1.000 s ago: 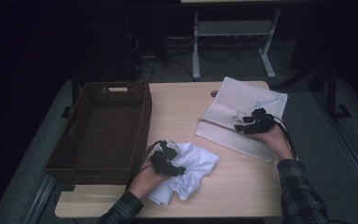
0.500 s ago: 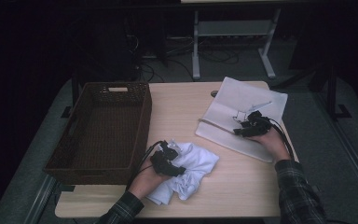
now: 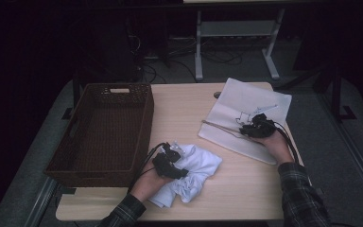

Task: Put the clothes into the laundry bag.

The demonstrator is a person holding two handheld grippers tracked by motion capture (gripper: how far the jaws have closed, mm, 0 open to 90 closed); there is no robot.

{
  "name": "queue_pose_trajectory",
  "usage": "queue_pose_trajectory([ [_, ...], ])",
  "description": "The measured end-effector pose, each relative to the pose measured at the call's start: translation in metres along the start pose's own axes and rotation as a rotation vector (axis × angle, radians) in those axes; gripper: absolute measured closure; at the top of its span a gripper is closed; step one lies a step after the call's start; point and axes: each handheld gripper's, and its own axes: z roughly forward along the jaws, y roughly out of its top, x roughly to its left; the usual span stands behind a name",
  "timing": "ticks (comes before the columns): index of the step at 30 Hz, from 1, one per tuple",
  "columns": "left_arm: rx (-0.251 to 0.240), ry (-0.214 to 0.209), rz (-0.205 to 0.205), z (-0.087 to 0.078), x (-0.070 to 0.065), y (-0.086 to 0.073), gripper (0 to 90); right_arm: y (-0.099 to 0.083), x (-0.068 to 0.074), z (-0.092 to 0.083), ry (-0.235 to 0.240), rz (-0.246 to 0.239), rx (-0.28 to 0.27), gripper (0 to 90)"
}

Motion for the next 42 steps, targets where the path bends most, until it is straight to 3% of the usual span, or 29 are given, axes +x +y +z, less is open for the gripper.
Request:
queue_pose_trajectory([
  [4, -0.001, 0.006, 0.0, 0.0, -0.001, 0.0, 59.9, 0.001, 0.002, 0.0, -0.014, 0.004, 0.002, 86.7],
  [11, 0.002, 0.012, 0.01, 0.0, -0.001, 0.0, 60.9, 0.005, 0.006, -0.007, -0.002, 0.01, -0.018, 86.8],
  [30, 0.009, 0.024, 0.021, 0.0, -0.003, 0.001, 61.7, 0.025, 0.032, -0.029, 0.025, -0.032, -0.104, 86.9],
  [35, 0.007, 0.039, 0.028, 0.0, -0.004, 0.002, 66.1, 0.028, 0.037, -0.032, 0.027, -0.042, -0.117, 86.9],
  [42, -0.01, 0.008, 0.033, -0.006, -0.003, 0.002, 70.6, 0.03, 0.042, -0.033, 0.038, -0.06, -0.115, 86.9],
])
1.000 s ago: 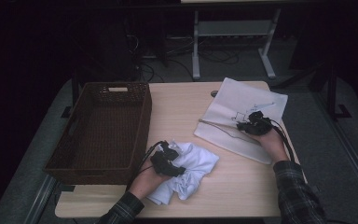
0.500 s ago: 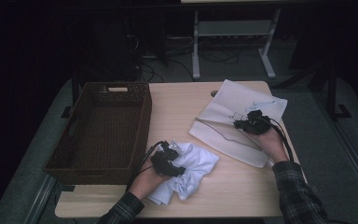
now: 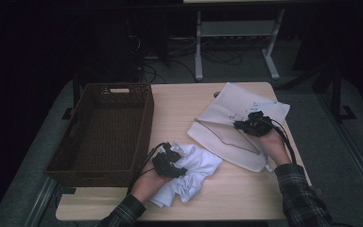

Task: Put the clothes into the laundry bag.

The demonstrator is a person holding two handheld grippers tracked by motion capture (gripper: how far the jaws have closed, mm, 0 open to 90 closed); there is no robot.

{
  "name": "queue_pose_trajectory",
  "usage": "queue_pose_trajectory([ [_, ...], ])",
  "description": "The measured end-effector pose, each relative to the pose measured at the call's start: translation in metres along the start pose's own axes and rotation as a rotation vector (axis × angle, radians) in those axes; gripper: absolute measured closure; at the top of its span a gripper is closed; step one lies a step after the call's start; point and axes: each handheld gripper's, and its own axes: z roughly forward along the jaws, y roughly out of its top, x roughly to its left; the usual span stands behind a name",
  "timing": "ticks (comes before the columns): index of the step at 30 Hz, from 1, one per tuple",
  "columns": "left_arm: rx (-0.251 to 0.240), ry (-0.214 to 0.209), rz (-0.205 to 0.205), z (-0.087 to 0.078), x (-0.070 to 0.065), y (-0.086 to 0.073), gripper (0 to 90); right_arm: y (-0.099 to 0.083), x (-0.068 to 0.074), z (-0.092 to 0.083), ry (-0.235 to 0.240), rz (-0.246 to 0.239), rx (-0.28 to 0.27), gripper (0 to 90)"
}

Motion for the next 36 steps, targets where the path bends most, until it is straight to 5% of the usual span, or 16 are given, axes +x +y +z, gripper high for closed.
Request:
queue_pose_trajectory([
  [22, -0.039, -0.046, 0.057, -0.02, -0.015, 0.012, 71.3, 0.004, 0.027, -0.007, 0.077, -0.044, 0.013, 86.8],
  [36, -0.038, 0.026, 0.009, -0.026, -0.004, 0.012, 71.4, 0.01, 0.066, -0.007, 0.148, -0.113, 0.023, 86.9],
])
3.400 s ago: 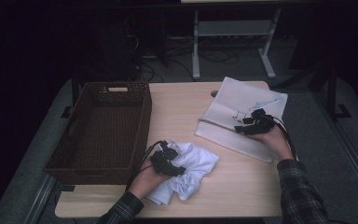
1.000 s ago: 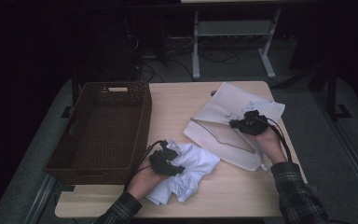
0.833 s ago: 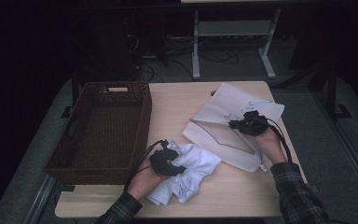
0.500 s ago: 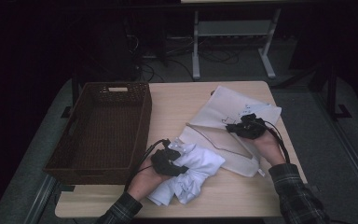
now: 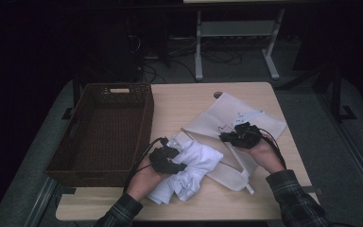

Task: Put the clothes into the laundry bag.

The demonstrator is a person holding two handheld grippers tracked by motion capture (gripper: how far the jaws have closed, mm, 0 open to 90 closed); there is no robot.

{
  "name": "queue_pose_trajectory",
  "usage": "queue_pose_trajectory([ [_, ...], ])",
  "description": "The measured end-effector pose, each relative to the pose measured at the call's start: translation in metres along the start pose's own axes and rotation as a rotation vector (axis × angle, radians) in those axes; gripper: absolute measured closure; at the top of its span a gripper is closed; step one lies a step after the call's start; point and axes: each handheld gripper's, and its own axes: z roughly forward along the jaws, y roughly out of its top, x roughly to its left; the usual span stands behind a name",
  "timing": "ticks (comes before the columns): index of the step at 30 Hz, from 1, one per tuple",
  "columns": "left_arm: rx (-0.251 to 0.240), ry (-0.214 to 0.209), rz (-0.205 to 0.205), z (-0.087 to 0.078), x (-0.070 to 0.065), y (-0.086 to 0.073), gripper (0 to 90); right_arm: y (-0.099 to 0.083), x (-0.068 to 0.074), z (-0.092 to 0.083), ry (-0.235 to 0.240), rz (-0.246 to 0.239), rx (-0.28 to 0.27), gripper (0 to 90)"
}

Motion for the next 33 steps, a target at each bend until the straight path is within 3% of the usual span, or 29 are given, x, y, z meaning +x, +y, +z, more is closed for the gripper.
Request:
queue_pose_trajectory([
  [4, 0.012, 0.02, -0.007, 0.003, 0.002, 0.002, 71.4, 0.002, 0.004, 0.002, 0.015, -0.006, -0.003, 86.9],
  [7, 0.021, 0.031, -0.036, 0.007, 0.006, 0.004, 71.4, 0.005, 0.009, 0.003, 0.03, -0.009, -0.009, 86.9],
  [14, 0.029, 0.037, -0.039, 0.013, 0.007, 0.007, 71.4, 0.008, 0.011, 0.001, 0.05, -0.005, -0.032, 86.9],
  [19, 0.028, 0.029, -0.002, 0.016, -0.003, 0.013, 71.4, 0.009, 0.012, 0.003, 0.054, -0.014, -0.038, 86.9],
  [21, 0.029, 0.019, 0.031, 0.018, -0.01, 0.018, 71.4, 0.011, 0.013, 0.002, 0.057, -0.014, -0.046, 86.9],
  [33, 0.027, -0.004, 0.096, 0.026, -0.023, 0.035, 71.4, 0.014, 0.014, -0.003, 0.064, -0.024, -0.07, 86.9],
])
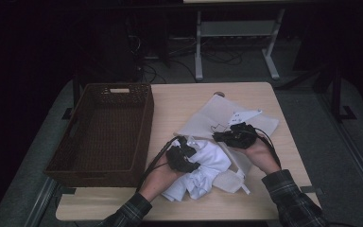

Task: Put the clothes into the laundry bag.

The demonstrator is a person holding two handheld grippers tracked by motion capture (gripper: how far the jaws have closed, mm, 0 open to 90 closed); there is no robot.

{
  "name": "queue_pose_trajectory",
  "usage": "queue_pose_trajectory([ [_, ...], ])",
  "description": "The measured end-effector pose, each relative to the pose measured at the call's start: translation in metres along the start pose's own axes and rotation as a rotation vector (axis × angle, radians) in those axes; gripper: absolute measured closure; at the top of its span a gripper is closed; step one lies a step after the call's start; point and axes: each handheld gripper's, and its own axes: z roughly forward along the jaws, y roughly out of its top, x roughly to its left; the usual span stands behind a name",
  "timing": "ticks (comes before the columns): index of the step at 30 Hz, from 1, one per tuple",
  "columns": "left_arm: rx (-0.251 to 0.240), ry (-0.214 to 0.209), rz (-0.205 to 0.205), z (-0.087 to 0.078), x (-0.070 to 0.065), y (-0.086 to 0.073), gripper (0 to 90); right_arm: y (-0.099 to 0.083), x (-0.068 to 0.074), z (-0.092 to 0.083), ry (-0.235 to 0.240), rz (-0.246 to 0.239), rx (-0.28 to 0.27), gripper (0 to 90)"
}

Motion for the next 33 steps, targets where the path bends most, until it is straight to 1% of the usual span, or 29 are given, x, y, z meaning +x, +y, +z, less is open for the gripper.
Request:
queue_pose_trajectory([
  [2, 0.002, -0.002, 0.02, 0.001, -0.001, 0.004, 71.4, 0.001, 0.001, -0.001, 0.005, 0.001, -0.009, 86.9],
  [3, 0.002, -0.002, 0.02, 0.001, -0.001, 0.004, 71.4, 0.001, 0.001, -0.001, 0.005, 0.001, -0.009, 86.9],
  [4, 0.001, -0.004, 0.034, 0.002, -0.003, 0.008, 71.4, 0.002, 0.001, -0.002, 0.008, 0.002, -0.015, 86.9],
  [7, -0.003, -0.011, 0.042, 0.004, -0.004, 0.011, 71.5, 0.002, 0.001, -0.003, 0.013, 0.004, -0.019, 86.9],
  [8, 0.005, -0.015, 0.056, 0.006, -0.006, 0.014, 71.5, 0.003, 0.001, -0.004, 0.014, 0.004, -0.025, 87.0],
  [13, 0.004, -0.018, 0.065, 0.011, -0.007, 0.019, 71.5, 0.004, 0.003, -0.004, 0.022, 0.007, -0.032, 87.0],
  [14, 0.001, -0.015, 0.055, 0.012, -0.004, 0.022, 71.6, 0.004, 0.003, -0.005, 0.024, 0.006, -0.033, 87.0],
  [15, 0.001, -0.015, 0.055, 0.012, -0.004, 0.022, 71.6, 0.004, 0.003, -0.005, 0.024, 0.006, -0.033, 87.0],
  [16, 0.005, -0.007, 0.048, 0.012, -0.001, 0.023, 71.6, 0.004, 0.003, -0.005, 0.027, 0.007, -0.035, 87.0],
  [17, 0.006, 0.001, 0.033, 0.012, 0.002, 0.024, 71.7, 0.004, 0.003, -0.005, 0.029, 0.009, -0.038, 87.0],
  [18, 0.006, 0.019, 0.01, 0.013, 0.008, 0.025, 71.8, 0.005, 0.003, -0.006, 0.034, 0.012, -0.043, 87.0],
  [19, 0.006, 0.019, 0.01, 0.013, 0.008, 0.025, 71.7, 0.005, 0.003, -0.006, 0.034, 0.012, -0.043, 87.0],
  [21, -0.005, 0.03, -0.022, 0.014, 0.013, 0.025, 71.7, 0.005, 0.003, -0.007, 0.035, 0.016, -0.046, 86.9],
  [22, -0.006, 0.033, -0.03, 0.015, 0.015, 0.025, 71.7, 0.005, 0.002, -0.007, 0.04, 0.019, -0.048, 86.9],
  [26, -0.01, 0.034, -0.063, 0.022, 0.013, 0.029, 71.4, 0.006, 0.003, -0.004, 0.045, 0.023, -0.05, 87.0],
  [30, -0.006, 0.041, -0.074, 0.028, 0.017, 0.028, 70.8, 0.004, 0.003, -0.003, 0.039, 0.018, -0.035, 86.9],
  [33, -0.009, 0.051, -0.08, 0.028, 0.022, 0.026, 70.3, 0.002, 0.002, -0.001, 0.039, 0.024, -0.031, 86.8],
])
